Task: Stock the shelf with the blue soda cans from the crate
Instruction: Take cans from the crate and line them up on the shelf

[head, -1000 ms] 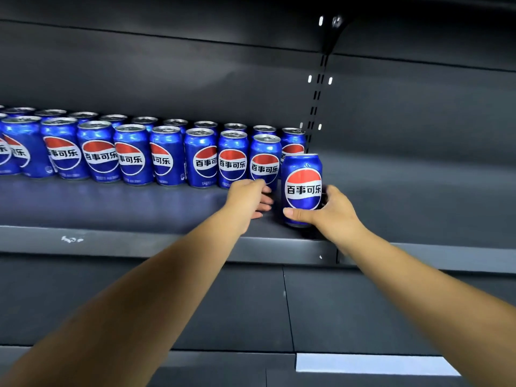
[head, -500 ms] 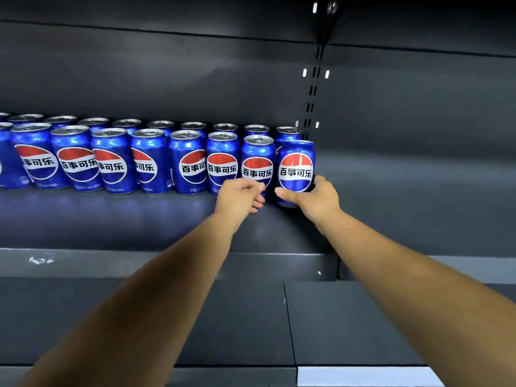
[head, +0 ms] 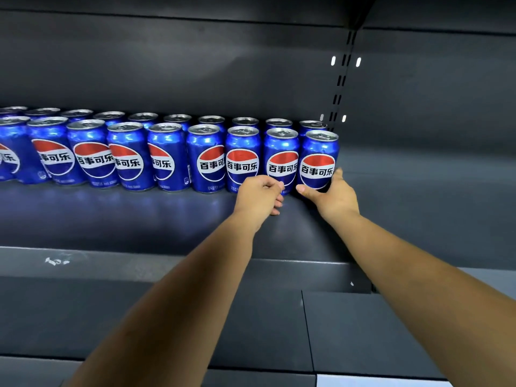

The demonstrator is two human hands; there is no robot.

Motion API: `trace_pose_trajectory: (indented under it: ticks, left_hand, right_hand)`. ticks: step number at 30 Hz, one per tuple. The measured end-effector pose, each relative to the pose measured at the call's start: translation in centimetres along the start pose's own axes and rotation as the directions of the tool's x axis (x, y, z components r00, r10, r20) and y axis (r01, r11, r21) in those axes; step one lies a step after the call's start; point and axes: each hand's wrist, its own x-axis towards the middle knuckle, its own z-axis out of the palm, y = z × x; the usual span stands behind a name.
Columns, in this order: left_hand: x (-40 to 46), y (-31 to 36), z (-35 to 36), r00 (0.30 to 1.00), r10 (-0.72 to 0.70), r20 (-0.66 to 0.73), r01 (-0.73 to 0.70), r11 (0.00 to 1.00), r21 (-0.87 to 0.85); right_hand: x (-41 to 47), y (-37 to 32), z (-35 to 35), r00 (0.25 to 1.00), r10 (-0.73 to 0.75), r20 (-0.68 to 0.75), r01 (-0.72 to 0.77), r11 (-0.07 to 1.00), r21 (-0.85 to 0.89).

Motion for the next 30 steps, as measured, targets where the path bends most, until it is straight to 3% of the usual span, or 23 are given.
trace_pose_trajectory:
  ticks: [9,22,30]
  left_hand:
    - [0.2,-0.3,0.1,1.000,0.019,-0.023,-0.019,0.999,0.026]
    - [0.4,-0.3,-0.1,1.000,0.023,0.009,-0.023,0.998,0.060]
    - [-0.5,0.6,-0.1,1.000,-0.031,0.002,0.030,0.990,0.135]
  right_hand:
    - [0.5,0.6,0.1,1.000,0.016,0.008,-0.017,0.999,0.050]
    - [0.9,0.6,0.3,0.999,-0.039,-0.037,0.037,0.998,-0.055]
    - [-0.7,-1.0,-0.5,0.997,0.033,0.063,-0.019,0.976,-0.216]
